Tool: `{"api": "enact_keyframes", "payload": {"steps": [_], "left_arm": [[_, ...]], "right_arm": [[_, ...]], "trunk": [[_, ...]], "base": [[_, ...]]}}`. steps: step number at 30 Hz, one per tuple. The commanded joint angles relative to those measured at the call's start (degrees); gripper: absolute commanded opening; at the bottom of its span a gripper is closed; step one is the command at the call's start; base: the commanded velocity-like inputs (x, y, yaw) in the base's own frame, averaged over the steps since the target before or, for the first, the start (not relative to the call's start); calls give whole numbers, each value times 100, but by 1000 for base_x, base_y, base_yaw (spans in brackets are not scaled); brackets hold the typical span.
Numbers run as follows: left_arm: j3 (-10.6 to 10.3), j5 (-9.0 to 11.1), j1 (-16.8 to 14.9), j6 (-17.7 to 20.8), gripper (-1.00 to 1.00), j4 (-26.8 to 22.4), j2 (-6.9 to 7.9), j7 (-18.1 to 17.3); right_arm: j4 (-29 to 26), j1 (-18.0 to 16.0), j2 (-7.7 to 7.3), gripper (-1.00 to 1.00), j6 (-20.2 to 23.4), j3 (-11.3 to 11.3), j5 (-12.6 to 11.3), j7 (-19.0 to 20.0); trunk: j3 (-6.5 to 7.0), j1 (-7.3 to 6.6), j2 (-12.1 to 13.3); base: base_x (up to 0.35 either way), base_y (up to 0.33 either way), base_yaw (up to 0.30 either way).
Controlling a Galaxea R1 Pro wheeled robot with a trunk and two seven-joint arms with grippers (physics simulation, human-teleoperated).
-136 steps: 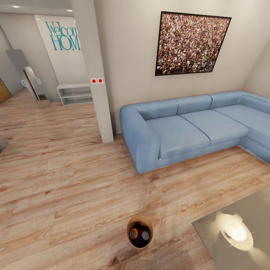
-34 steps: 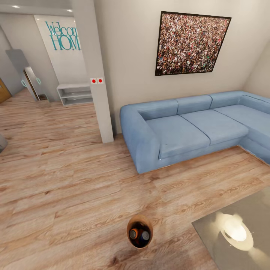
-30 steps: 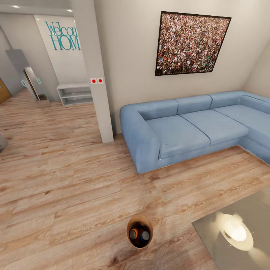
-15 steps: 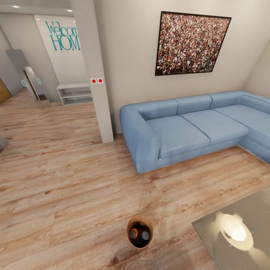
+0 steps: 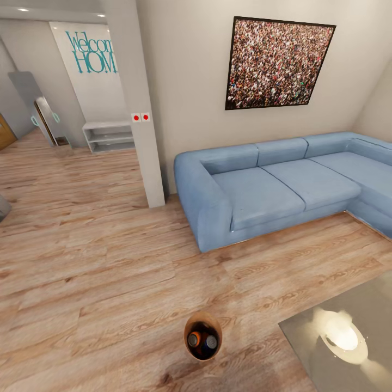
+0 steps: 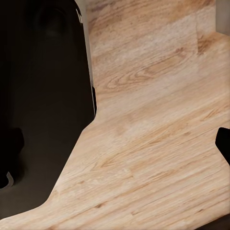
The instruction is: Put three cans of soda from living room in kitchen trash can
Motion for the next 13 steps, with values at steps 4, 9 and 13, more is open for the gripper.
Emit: {"api": "enact_keyframes", "payload": {"steps": [4, 9, 13], "left_arm": [[0, 1, 1, 0, 100, 1, 0, 0], [0, -1, 0, 0, 100, 2, 0, 0], [0, -2, 0, 0, 100, 0, 0, 0]], "right_arm": [[0, 0, 0, 100, 1, 0, 0, 0], [0, 0, 0, 100, 0, 0, 0, 3], [0, 0, 0, 100, 0, 0, 0, 1]], "trunk": [[0, 0, 0], [0, 0, 0], [0, 0, 0]], "base": [[0, 0, 0], [0, 0, 0], [0, 0, 0]]}}
